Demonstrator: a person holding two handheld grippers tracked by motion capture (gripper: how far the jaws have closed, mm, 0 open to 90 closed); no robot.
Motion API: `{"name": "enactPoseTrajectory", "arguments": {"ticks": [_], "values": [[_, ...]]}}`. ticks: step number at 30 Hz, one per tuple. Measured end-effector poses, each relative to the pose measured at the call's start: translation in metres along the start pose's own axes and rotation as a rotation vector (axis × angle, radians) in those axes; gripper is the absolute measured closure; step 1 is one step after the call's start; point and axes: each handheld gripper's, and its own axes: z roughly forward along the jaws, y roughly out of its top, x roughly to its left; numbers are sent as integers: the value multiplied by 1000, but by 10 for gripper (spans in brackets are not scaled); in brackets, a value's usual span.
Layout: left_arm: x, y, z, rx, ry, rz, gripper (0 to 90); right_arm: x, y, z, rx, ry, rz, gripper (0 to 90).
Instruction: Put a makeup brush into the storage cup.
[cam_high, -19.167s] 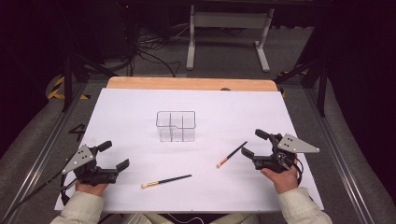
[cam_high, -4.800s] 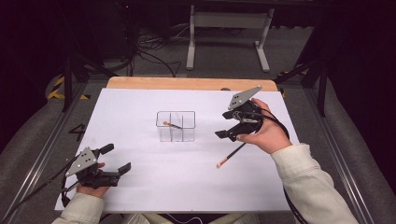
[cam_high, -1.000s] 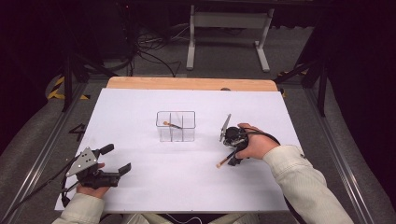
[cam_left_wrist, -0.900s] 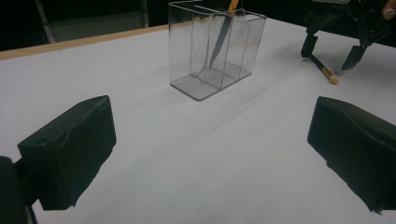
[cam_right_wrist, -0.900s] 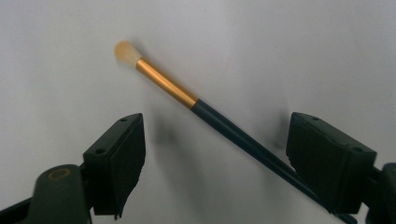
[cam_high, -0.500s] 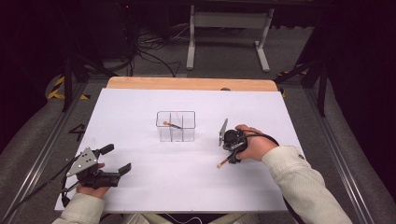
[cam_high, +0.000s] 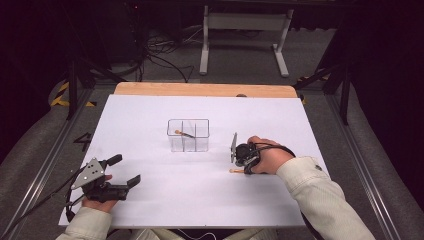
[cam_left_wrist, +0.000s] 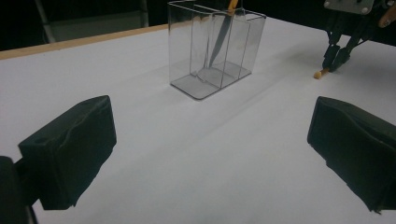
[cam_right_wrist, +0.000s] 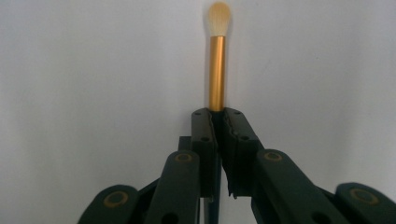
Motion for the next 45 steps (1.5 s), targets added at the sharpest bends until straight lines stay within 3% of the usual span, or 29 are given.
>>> {"name": "enactPoseTrajectory", "arguments": {"ticks": [13,27,45], "values": [[0,0,1,0,3,-1,17,-1,-1,-3,-9,10,28,841],[0,0,1,0,3,-2,17,4,3,-42,-57,-16,43,841],[0,0,1,-1,3,-2,18,11,11,-77,-136,-54,39,840]]}}
